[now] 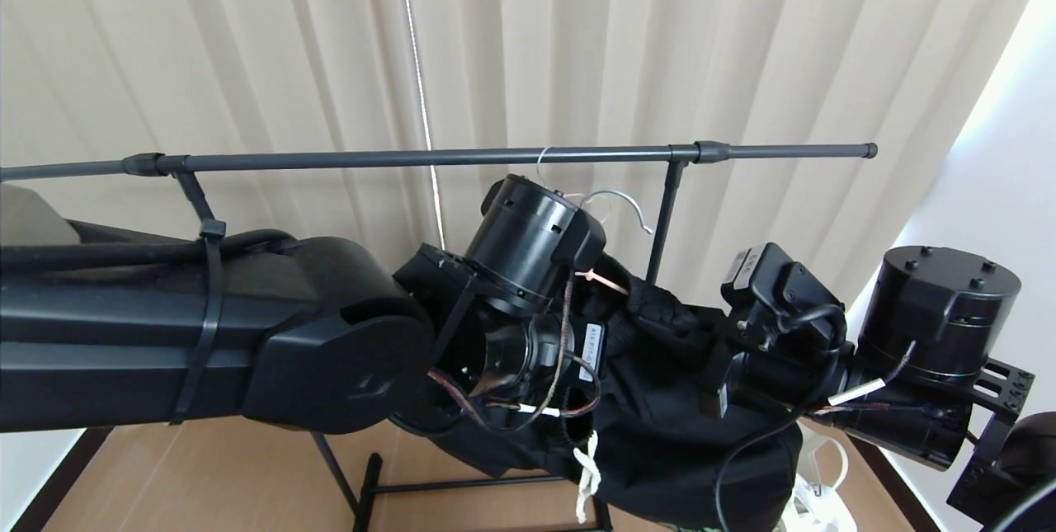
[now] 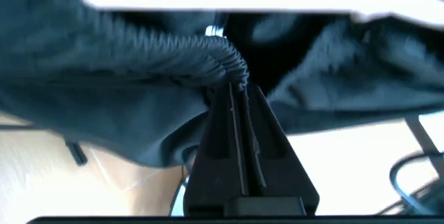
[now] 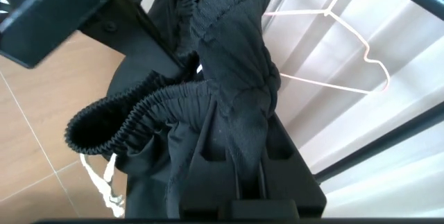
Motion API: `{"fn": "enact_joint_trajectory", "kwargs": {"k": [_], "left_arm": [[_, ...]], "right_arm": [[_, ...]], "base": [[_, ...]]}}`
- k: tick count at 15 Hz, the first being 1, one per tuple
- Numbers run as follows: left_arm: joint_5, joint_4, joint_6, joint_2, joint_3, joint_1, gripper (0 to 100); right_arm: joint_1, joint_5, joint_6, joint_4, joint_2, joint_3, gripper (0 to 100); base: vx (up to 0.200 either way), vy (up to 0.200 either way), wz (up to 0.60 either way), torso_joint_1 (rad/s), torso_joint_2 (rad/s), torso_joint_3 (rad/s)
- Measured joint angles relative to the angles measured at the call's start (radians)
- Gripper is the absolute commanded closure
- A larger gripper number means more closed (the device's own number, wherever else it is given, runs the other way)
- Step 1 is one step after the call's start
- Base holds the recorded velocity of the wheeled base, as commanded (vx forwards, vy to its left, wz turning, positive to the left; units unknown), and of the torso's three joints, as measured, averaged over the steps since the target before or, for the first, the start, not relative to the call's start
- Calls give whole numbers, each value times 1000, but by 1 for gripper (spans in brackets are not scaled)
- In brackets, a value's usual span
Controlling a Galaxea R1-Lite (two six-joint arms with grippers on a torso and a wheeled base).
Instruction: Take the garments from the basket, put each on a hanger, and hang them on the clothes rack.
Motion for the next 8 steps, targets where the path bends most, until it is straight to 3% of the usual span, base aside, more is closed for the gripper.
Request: {"fn": "enact_joint_trajectory", "kwargs": {"k": [1,8], "left_arm": [[0,-1,0,2,-2,-1,0],[32,1,1,-4,5,-27,0]], "right_arm": [[1,0,0,1,-2,2,100],[3,-1,0,0,-14,4,100]], "base": [[0,0,0,0,0,0],[0,0,0,0,0,0]]}}
